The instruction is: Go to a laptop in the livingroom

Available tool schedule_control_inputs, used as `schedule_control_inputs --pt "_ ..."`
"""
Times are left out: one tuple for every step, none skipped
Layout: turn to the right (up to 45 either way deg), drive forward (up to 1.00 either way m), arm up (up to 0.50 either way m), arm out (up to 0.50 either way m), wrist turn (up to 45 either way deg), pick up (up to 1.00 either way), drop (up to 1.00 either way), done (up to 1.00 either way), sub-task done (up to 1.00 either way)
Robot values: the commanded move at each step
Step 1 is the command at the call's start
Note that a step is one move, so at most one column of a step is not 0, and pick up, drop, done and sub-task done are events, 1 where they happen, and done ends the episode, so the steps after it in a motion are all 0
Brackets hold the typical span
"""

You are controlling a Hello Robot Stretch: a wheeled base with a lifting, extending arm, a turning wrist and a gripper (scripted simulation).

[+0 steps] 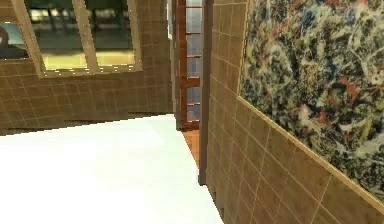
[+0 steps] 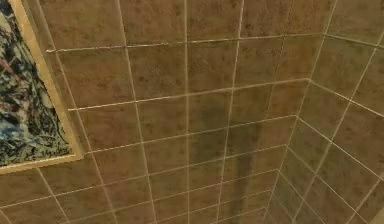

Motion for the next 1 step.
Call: schedule_control_inputs --pt "-9.0 0.0 0.0 0.0 0.0 0.0 0.0 0.0 0.0"
